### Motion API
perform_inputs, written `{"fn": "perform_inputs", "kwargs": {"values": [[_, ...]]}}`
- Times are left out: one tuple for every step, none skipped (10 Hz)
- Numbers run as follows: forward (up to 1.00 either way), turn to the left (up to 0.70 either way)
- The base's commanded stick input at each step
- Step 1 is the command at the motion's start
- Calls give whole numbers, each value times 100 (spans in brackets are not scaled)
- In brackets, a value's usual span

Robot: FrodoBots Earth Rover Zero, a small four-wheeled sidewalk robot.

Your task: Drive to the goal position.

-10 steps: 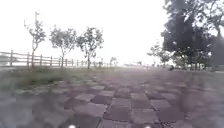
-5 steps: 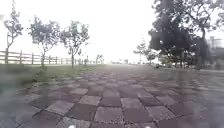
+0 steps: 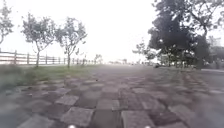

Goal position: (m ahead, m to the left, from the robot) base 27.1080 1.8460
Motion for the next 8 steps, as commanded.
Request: {"fn": "perform_inputs", "kwargs": {"values": [[100, 4], [100, 4], [100, 4], [100, 4], [100, 4], [100, 4], [100, 4], [100, 4]]}}
